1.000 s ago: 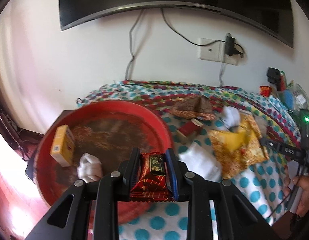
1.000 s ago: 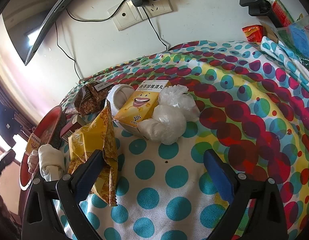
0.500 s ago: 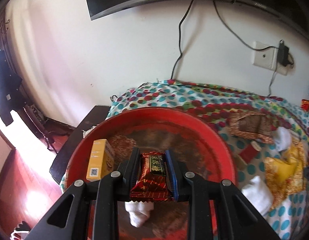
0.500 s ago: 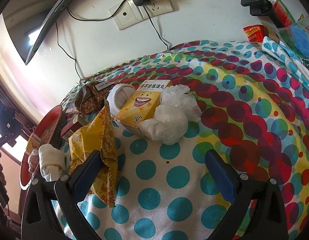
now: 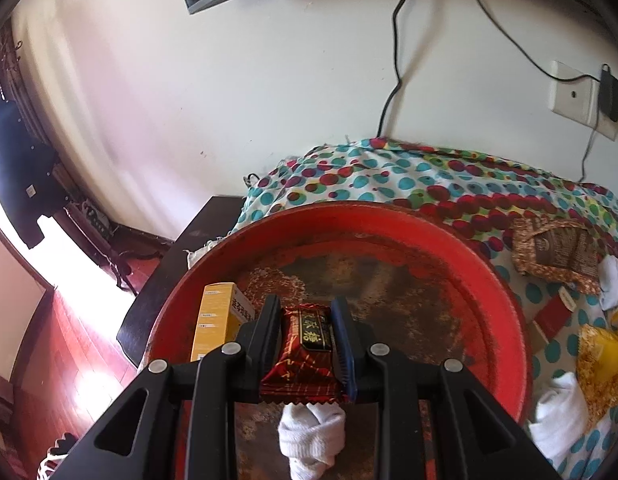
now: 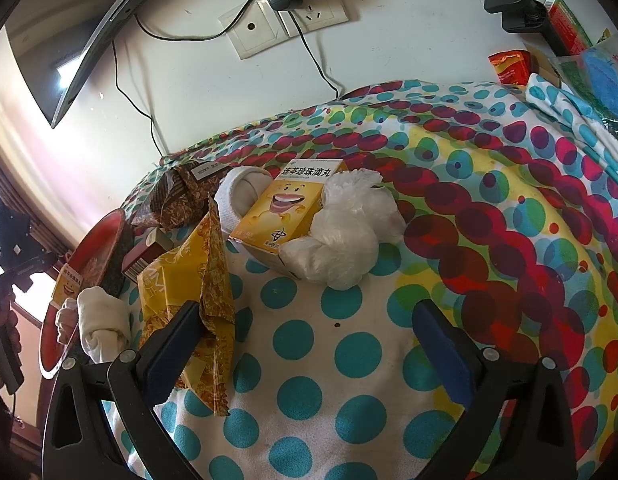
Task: Organize objects
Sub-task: 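Carry the chocolate bar into the red tray and release it with the left gripper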
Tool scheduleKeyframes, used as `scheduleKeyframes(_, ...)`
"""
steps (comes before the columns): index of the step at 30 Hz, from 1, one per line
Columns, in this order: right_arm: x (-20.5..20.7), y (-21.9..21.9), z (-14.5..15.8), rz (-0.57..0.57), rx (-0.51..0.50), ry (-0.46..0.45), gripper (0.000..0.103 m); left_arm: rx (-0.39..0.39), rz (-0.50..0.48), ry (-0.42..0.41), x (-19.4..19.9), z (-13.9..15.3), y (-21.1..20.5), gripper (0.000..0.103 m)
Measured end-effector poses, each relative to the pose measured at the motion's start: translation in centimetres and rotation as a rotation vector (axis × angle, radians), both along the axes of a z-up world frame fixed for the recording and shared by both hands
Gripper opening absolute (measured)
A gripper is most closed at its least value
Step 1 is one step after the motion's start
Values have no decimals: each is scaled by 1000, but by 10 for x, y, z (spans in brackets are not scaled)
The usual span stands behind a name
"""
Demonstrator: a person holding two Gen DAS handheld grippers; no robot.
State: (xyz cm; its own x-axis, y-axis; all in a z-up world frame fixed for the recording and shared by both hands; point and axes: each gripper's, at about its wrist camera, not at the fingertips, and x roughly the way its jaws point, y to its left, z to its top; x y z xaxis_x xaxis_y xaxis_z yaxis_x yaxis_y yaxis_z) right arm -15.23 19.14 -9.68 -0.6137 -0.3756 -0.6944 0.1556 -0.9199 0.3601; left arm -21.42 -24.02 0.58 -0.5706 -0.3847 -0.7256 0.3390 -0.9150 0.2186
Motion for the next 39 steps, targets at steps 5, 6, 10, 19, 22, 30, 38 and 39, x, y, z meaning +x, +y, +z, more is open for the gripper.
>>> scheduleKeyframes(5, 0, 0, 0, 0, 0, 0, 103, 5, 32, -23, -8, -8, -12, 27)
scheduleKeyframes(6, 0, 0, 0, 0, 0, 0, 103, 10, 38, -27, -10, -10, -14, 27)
scheduleKeyframes(10, 0, 0, 0, 1, 0, 0, 103, 20, 56, -41, -16, -16, -21, 27)
scheduleKeyframes(19, 0, -1, -1, 1, -1, 0, 103, 33, 92, -83, -35, -30, -33, 27)
scheduleKeyframes(22, 0, -1, -1, 1, 0, 0, 103, 44, 104, -98, -39, -36, -38, 27)
scheduleKeyframes(30, -1, -1, -1, 2, 0, 0, 103, 50, 126, -123, -48, -48, -45, 28)
scheduleKeyframes(38, -1, -2, -1, 2, 1, 0, 103, 119, 127, -113, -46, -51, -47, 51)
scheduleKeyframes(39, -1, -2, -1, 2, -1, 0, 103, 117, 121, -100, -43, -47, -44, 56)
